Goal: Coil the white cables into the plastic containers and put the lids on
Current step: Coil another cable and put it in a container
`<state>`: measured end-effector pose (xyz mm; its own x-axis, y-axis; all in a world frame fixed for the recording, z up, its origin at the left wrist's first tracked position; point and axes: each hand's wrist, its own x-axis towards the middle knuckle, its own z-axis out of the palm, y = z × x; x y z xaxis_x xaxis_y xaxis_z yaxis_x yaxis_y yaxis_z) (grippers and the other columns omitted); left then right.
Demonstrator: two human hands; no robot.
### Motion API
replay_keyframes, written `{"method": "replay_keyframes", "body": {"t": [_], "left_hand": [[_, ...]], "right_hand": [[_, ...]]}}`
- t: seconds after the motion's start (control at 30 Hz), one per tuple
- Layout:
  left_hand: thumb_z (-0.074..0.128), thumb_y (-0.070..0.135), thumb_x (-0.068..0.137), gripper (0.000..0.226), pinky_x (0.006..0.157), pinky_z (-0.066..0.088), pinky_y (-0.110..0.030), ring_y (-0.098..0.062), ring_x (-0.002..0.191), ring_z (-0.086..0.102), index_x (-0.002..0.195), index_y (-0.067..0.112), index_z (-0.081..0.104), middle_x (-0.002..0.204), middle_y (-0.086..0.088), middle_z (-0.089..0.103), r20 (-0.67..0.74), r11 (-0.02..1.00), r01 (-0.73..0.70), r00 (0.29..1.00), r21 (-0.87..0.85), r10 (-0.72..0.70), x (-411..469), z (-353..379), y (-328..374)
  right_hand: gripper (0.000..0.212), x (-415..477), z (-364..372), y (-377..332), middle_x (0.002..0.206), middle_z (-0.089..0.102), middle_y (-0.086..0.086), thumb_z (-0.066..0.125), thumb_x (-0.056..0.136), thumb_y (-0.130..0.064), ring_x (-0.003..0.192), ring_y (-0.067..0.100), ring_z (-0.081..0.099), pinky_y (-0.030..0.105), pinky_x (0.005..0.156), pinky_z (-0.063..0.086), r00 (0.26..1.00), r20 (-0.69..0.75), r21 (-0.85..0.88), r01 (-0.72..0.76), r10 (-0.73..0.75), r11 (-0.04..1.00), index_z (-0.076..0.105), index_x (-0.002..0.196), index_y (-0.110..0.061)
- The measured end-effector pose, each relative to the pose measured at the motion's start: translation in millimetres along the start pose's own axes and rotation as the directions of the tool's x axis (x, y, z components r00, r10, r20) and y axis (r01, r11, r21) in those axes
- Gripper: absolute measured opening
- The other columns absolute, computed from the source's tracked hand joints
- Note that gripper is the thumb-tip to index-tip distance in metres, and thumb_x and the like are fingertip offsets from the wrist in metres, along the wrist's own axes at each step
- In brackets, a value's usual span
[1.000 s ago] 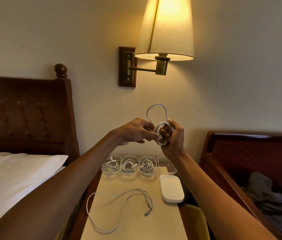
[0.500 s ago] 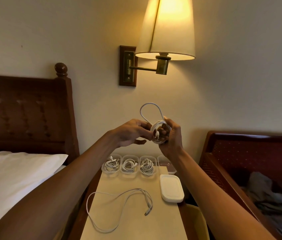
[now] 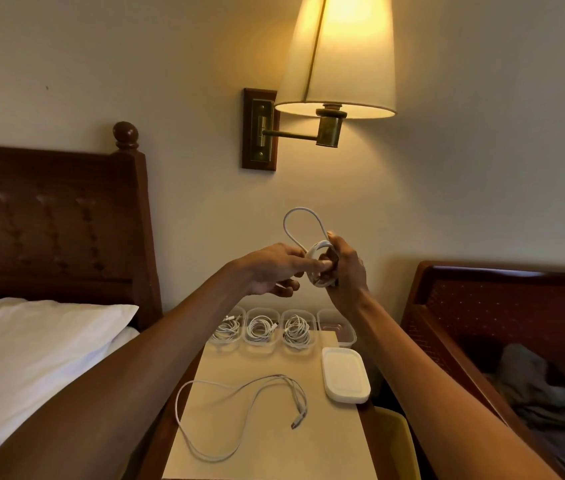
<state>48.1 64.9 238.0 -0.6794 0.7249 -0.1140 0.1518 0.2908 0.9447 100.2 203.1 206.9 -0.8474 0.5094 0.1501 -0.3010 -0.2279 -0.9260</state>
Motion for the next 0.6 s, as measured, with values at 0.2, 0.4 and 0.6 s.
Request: {"method": "replay_keyframes", "body": {"t": [0.2, 0.4, 0.6], "left_hand": [[0.069, 0.016, 0.091, 0.033, 0.068, 0.053, -0.028, -0.02, 0.074, 0.068, 0.12, 0.001, 0.064, 0.092, -0.011, 0.068, 0.094, 1.0, 0.028, 0.995, 0.005, -0.029, -2, -4, 3], [0.069, 0.01, 0.089, 0.037, 0.062, 0.048, -0.029, -0.02, 0.068, 0.061, 0.125, 0.006, 0.058, 0.087, -0.016, 0.067, 0.063, 0.965, -0.015, 0.998, 0.262, -0.002, -7, -4, 13], [0.06, 0.014, 0.095, 0.017, 0.055, 0.038, -0.027, -0.021, 0.07, 0.05, 0.098, 0.013, 0.077, 0.073, -0.005, 0.065, 0.1, 0.842, -0.084, 0.994, 0.533, 0.036, -16, -30, 20]], "right_hand": [[0.037, 1, -4, -1, 0.052, 0.042, 0.0, 0.057, 0.093, -0.038, 0.05, 0.014, 0.039, 0.028, 0.051, 0.035, 1.0, -0.028, -0.077, -0.01, 0.008, 0.997, 0.051, 0.065, -0.014], [0.036, 7, -3, -8, 0.053, 0.048, -0.002, 0.058, 0.094, -0.041, 0.049, 0.013, 0.041, 0.028, 0.051, 0.037, 0.992, -0.121, -0.078, -0.034, 0.024, 0.996, 0.059, 0.07, -0.014], [0.041, 25, -21, -19, 0.062, 0.051, 0.003, 0.056, 0.095, -0.045, 0.056, 0.016, 0.046, 0.029, 0.055, 0.041, 0.972, -0.234, -0.191, -0.085, 0.039, 0.978, 0.061, 0.075, -0.009]]}}
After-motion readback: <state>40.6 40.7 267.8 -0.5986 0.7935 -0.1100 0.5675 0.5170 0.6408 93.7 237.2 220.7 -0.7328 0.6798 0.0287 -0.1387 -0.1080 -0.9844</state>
